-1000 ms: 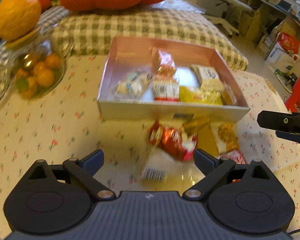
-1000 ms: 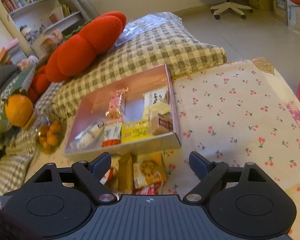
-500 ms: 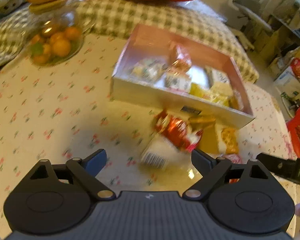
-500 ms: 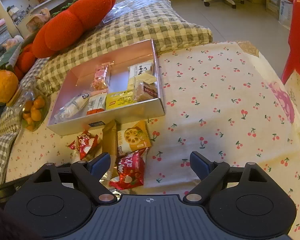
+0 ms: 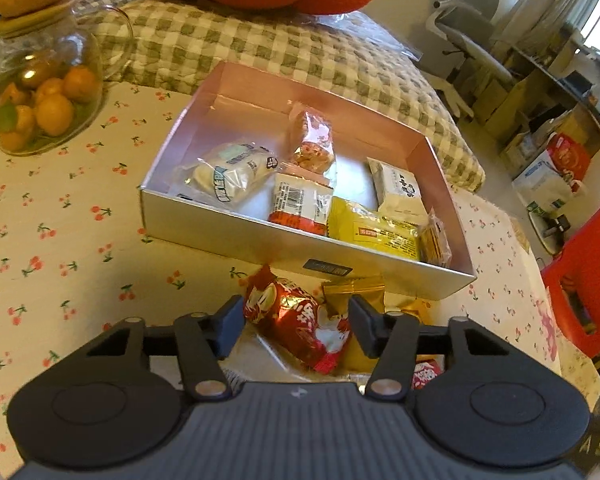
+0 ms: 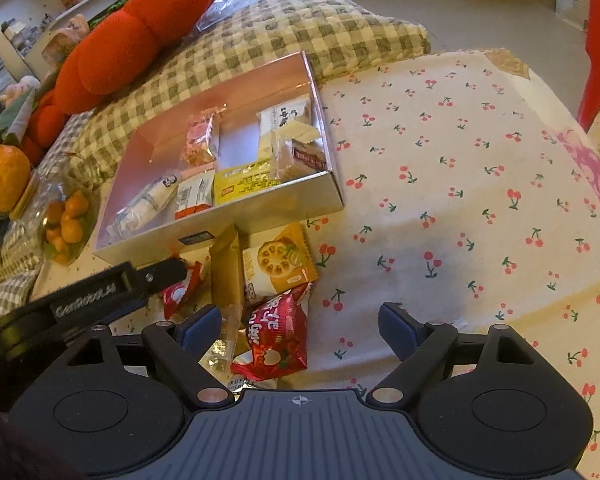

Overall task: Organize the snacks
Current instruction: 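Move both open tools back toward the remaining snacks beside the tray, then grasp the red candy wrapper with the left tool while the right tool grasps the red-white candy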

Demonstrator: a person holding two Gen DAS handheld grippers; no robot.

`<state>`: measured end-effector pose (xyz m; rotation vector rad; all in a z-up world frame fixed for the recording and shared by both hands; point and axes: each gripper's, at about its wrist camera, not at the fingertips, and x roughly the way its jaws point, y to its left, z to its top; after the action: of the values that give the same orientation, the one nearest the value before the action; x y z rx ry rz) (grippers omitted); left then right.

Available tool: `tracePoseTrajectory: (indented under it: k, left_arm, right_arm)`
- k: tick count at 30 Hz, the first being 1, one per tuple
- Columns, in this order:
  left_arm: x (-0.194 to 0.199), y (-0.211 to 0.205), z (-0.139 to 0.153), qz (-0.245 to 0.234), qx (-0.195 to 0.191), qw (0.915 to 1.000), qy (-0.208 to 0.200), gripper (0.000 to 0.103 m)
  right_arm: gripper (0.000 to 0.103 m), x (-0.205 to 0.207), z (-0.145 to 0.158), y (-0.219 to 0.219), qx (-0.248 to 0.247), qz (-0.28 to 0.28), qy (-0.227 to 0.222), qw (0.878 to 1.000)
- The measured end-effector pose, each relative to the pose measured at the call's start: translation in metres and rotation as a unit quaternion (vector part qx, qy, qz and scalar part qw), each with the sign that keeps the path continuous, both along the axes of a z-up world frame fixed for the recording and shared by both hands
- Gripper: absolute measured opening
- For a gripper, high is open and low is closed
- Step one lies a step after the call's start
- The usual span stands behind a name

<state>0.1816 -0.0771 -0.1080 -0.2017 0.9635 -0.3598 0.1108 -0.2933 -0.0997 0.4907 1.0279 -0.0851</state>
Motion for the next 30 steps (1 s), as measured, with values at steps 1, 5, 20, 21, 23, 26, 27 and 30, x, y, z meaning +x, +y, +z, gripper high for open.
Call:
tracePoseTrajectory:
  k: [1, 5, 20, 21, 23, 26, 27, 30]
  left_arm:
    - [0.001, -0.001, -0.002, 0.001, -0.001, 1.0, 0.002, 0.048]
    - [0.005, -0.001, -0.008, 0.004, 0.012, 0.9999, 0.003, 0.037]
    - [0.0, 0.025, 0.004, 0.005, 0.02, 0.9997, -0.014, 0.025]
    - [-0.001, 0.028, 0.006, 0.004, 0.021, 0.9996, -0.016, 0.025]
    - [-0.003, 0.036, 0.01, 0.006, 0.024, 0.9995, -0.021, 0.025]
    - [-0.007, 0.049, 0.014, 0.011, 0.027, 0.9994, -0.021, 0.025]
    - [-0.007, 0.054, 0.015, 0.012, 0.026, 0.9994, -0.02, 0.025]
    - [-0.01, 0.066, 0.017, 0.014, 0.033, 0.9992, -0.016, 0.025]
  right_arm:
    - [0.086, 0.0, -0.002, 0.001, -0.001, 0.002, 0.002, 1.0]
    - [0.07, 0.003, -0.008, 0.004, 0.005, 0.01, 0.011, 1.0]
    - [0.033, -0.003, -0.007, -0.009, 0.002, 0.0, 0.005, 1.0]
    - [0.033, -0.005, -0.007, -0.011, 0.0, 0.0, 0.004, 1.0]
    - [0.033, -0.007, -0.006, -0.014, -0.004, 0.0, 0.003, 1.0]
    - [0.033, -0.012, -0.005, -0.017, -0.007, 0.001, 0.002, 1.0]
    - [0.033, -0.013, -0.004, -0.018, -0.009, 0.002, 0.001, 1.0]
    - [0.033, -0.016, -0.004, -0.02, -0.018, 0.003, 0.0, 1.0]
